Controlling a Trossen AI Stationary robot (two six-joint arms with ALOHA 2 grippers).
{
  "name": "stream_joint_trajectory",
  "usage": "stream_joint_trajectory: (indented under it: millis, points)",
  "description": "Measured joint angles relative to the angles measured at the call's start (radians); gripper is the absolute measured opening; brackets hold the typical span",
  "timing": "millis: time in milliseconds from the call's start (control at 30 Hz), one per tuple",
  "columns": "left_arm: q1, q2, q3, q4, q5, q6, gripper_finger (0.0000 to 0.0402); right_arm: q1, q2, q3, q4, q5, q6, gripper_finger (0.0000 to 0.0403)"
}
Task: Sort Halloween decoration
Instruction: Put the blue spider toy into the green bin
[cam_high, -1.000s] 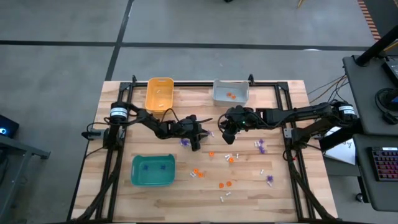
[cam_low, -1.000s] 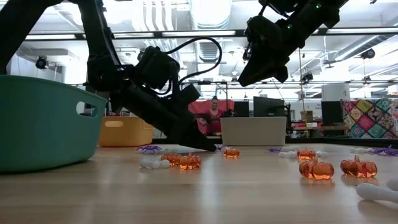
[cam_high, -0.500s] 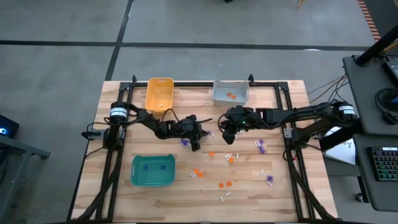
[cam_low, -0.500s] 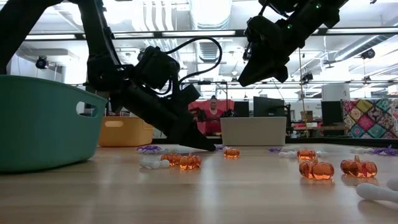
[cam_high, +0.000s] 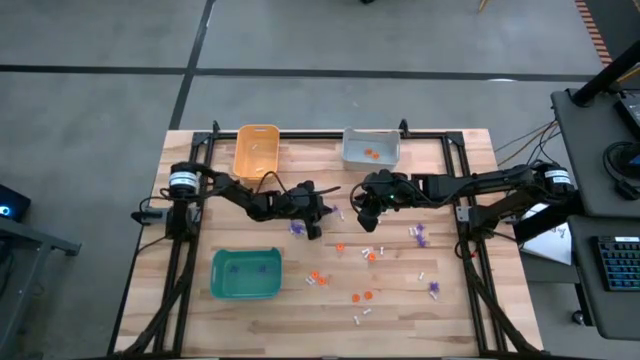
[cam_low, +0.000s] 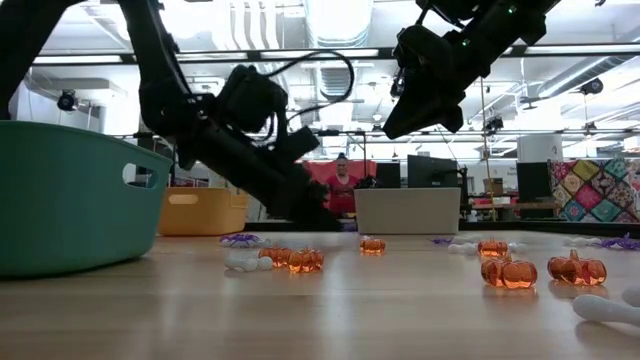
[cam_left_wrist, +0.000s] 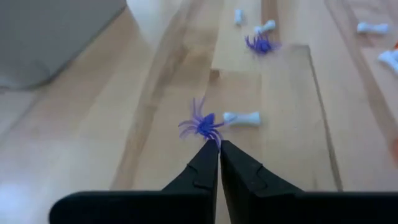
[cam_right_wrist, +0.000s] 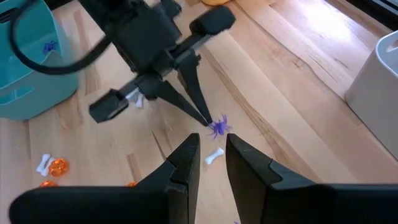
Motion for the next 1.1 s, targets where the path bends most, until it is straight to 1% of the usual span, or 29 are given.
stream_joint_trajectory:
  millis: [333, 467, 600, 800, 967, 1100]
  points:
    - [-0.003, -0.167, 0.0, -0.189, 0.01, 0.024, 0.0, 0.01, 0.0, 0.0, 0.0, 0.0, 0.0, 0.0068]
    - [-0.01, -0.26, 0.001, -0.291, 0.01, 0.025, 0.0, 0.017, 0.0, 0.0, 0.0, 0.0, 0.002, 0.0068]
    - [-0.033, -0.391, 0.001, -0.472, 0.012, 0.025, 0.0, 0.023, 0.0, 0.0, 0.0, 0.0, 0.003, 0.0068]
    - [-0.094, -0.643, 0.003, -0.782, 0.035, 0.002, 0.0, 0.031, 0.0, 0.0, 0.003, 0.0, 0.003, 0.0068]
    - [-0.172, -0.833, 0.004, -1.016, 0.063, -0.126, 0.0, 0.039, 0.0, 0.0, 0.007, 0.0, 0.004, 0.0068]
    - [-0.267, -0.916, 0.004, -1.153, 0.067, -0.231, 0.0, 0.039, 0.0, 0.0, 0.017, 0.0, 0.003, 0.0068]
